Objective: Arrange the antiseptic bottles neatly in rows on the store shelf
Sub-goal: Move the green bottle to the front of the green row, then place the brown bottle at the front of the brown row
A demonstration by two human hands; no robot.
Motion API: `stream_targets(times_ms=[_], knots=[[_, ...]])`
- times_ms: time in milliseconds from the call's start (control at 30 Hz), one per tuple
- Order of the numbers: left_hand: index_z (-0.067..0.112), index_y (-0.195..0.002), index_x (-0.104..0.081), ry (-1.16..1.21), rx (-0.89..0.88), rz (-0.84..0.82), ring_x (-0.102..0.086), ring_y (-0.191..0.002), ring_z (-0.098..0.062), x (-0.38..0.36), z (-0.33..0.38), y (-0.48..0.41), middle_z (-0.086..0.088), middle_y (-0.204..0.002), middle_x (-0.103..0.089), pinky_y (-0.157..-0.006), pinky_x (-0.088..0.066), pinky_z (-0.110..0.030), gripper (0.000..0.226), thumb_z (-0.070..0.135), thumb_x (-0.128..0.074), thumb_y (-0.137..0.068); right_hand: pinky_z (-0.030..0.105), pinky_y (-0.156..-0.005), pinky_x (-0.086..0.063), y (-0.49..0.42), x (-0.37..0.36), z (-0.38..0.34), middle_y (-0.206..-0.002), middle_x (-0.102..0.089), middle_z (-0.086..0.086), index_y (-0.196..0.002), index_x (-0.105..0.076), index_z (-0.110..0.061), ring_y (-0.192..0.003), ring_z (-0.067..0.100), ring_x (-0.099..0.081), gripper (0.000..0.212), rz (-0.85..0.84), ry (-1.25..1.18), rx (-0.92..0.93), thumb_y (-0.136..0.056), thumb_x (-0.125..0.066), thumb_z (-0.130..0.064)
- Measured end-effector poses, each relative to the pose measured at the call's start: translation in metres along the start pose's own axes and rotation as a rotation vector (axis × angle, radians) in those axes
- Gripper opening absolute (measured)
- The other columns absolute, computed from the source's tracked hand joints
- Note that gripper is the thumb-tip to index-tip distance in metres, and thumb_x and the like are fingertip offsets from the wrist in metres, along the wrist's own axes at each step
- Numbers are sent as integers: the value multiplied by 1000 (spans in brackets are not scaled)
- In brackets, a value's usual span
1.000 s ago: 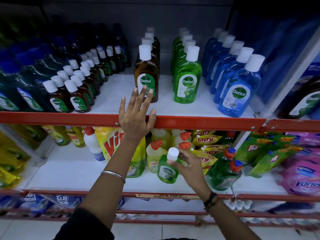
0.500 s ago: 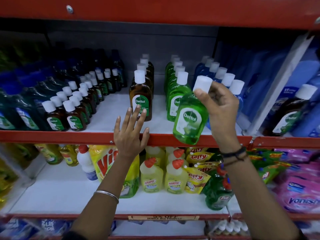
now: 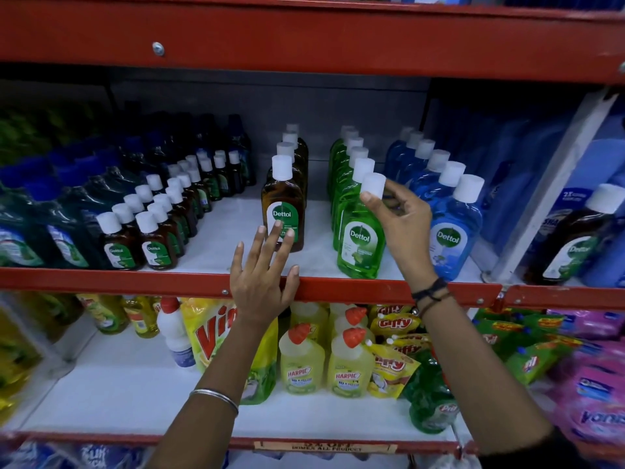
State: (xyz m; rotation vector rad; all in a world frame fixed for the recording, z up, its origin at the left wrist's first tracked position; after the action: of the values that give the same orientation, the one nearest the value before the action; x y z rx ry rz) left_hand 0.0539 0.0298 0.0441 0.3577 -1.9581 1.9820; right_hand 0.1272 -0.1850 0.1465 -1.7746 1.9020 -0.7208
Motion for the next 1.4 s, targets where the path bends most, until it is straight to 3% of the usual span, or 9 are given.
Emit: stream_targets(times_ms=[133, 333, 533, 700, 800, 900, 1000, 1200, 1400], knots=[[25, -148, -38, -1, 10, -5, -43, -139, -23, 0, 0, -1, -3, -150, -44, -110, -34, -49, 52, 44, -33, -100, 25, -77, -54, 1, 3, -3, -93, -73, -4, -108, -69, -21, -84, 9, -68, 31, 10, 35, -2, -78, -75, -30], [24, -146, -41, 15, 26, -16, -43, -139, -22, 1, 5, -3, -4, -149, -47, -109, -36, -50, 51, 43, -32, -100, 14, -78, -53, 14, 40, -11, -99, -70, -5, -113, -66, -16, -89, 0, -67, 33, 21, 74, 25, -83, -71, -27], [20, -145, -45, 14, 34, -37, -42, -140, -23, 0, 3, -2, -5, -151, -46, -109, -36, -51, 51, 41, -35, -100, 19, -82, -52, 21, 144, -27, -100, -69, 0, -112, -65, -7, -94, 0, -64, 30, 351, 162, 181, -88, -66, -27], [22, -148, -40, 24, 48, -45, -38, -142, -22, 2, 1, -1, -5, -152, -44, -111, -33, -50, 52, 41, -35, -100, 46, -92, -49, 12, 235, -19, -114, -64, 19, -115, -61, -3, -106, 32, -60, 32, 614, 324, 222, -92, -61, -25], [23, -148, -40, 31, 56, -53, -36, -144, -19, 3, 0, 0, -4, -152, -43, -112, -32, -49, 52, 42, -34, -100, 36, -99, -43, -2, 265, -6, -128, -55, 21, -127, -52, -3, -119, 32, -52, 40, 549, 382, 147, -94, -57, -25], [21, -147, -42, 35, 59, -72, -35, -144, -19, 2, 0, -1, -4, -153, -43, -113, -31, -48, 52, 42, -34, -100, 33, -100, -42, -18, 277, 10, -137, -52, 19, -136, -45, -5, -125, 29, -50, 44, 350, 391, -29, -96, -54, -22], [20, -147, -43, 44, 66, -83, -37, -143, -21, 3, -1, -1, -5, -152, -44, -112, -33, -49, 52, 42, -34, -100, 41, -100, -45, -28, 284, 15, -132, -56, 22, -134, -47, -4, -119, 32, -55, 41, 224, 428, -86, -96, -55, -18], [18, -146, -45, 57, 88, -128, -38, -142, -23, 4, 0, -1, -6, -151, -44, -110, -33, -52, 54, 43, -33, -100, 51, -96, -50, -28, 288, 5, -118, -64, 26, -122, -58, -1, -107, 35, -62, 36, 268, 386, -113, -88, -65, -10], [19, -148, -39, 61, 83, -174, -35, -144, -23, 5, -1, -3, -6, -154, -40, -116, -21, -56, 57, 45, -34, -98, 38, -85, -55, -9, 272, -34, -110, -68, 20, -111, -64, -9, -95, 24, -66, 36, 439, 313, 9, -79, -75, -20]])
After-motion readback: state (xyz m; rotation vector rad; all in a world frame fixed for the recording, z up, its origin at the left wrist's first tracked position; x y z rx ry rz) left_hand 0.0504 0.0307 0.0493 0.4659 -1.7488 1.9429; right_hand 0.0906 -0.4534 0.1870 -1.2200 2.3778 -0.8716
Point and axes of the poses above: each hand's wrist, its own y-axis away from the middle knuckle, its own x-axis out of the back of the hand, z = x × y, the point moved 7 cm from there along -y, towards the middle knuckle
